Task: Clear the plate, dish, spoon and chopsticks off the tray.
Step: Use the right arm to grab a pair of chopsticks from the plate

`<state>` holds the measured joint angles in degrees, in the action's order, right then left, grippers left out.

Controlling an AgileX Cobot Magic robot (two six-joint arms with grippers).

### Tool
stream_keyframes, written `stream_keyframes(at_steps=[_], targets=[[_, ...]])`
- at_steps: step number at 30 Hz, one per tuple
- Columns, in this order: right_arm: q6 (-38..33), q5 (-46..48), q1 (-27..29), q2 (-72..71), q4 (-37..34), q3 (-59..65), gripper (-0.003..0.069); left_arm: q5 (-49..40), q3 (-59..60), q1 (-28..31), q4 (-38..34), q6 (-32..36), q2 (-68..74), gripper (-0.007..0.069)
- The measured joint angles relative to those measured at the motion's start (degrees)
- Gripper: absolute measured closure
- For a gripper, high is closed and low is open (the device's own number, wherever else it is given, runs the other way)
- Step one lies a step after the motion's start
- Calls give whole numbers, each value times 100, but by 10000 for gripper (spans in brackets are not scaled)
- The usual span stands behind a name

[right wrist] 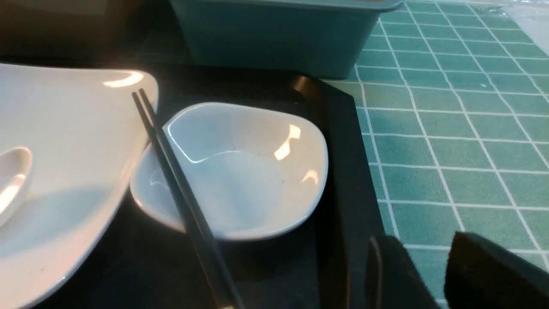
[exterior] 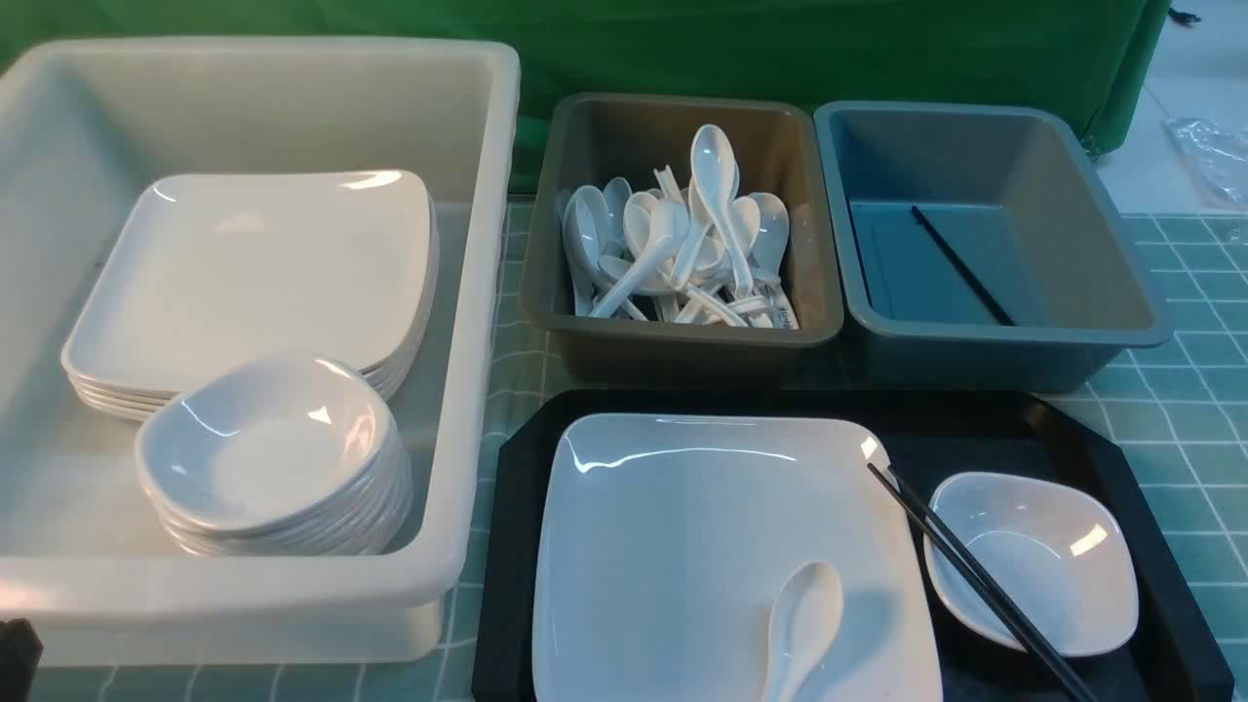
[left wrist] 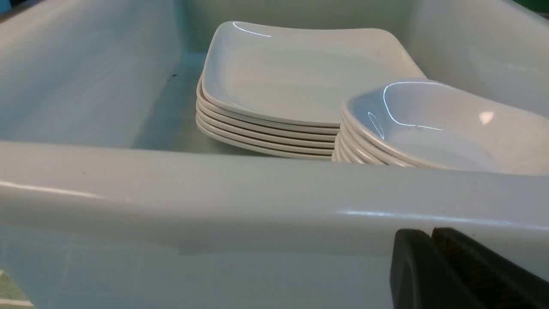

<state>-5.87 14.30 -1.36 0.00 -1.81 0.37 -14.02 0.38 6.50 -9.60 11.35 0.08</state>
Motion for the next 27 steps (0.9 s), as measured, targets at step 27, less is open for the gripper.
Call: stream_keyframes(at_steps=[27], targets=[[0,-14,0,0,0,0,417,1235,0,0,-3018,-494,0,607]])
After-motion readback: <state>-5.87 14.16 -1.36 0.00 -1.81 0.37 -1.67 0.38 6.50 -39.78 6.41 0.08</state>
